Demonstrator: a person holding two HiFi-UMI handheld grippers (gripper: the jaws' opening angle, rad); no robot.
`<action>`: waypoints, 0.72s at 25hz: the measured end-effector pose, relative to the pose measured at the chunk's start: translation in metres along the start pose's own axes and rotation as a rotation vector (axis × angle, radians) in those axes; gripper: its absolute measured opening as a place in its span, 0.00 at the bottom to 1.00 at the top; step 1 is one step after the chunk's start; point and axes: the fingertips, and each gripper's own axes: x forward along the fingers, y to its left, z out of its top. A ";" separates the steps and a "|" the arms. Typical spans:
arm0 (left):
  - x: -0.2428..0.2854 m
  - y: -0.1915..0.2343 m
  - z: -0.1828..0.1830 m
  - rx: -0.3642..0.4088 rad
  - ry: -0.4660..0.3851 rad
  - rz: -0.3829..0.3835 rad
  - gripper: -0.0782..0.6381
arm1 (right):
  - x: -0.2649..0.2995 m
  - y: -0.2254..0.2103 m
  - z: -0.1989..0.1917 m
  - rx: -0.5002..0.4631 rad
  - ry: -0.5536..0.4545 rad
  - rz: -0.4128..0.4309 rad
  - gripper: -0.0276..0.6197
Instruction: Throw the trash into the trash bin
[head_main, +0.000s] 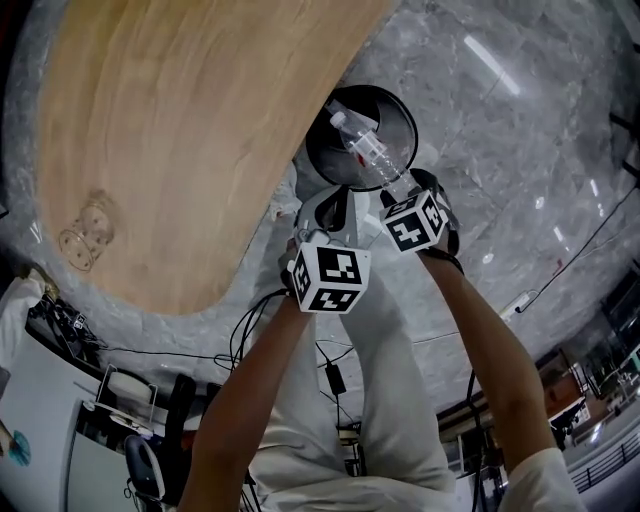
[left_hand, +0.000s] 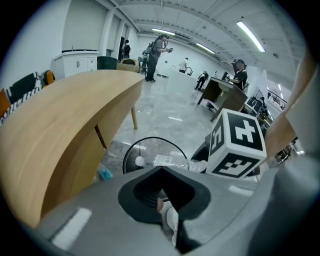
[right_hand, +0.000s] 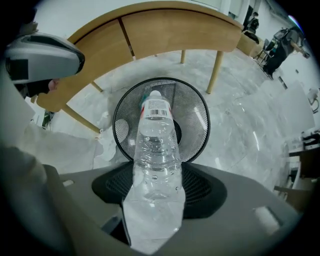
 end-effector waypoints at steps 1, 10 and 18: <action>0.000 0.003 0.001 -0.006 -0.003 0.000 0.11 | 0.004 0.002 0.002 0.001 0.012 0.003 0.54; 0.008 0.010 0.011 -0.016 -0.005 -0.026 0.11 | 0.021 0.009 0.023 -0.019 0.024 0.006 0.55; 0.005 0.014 0.014 -0.036 -0.012 -0.045 0.11 | 0.031 0.018 0.046 0.020 0.019 0.055 0.56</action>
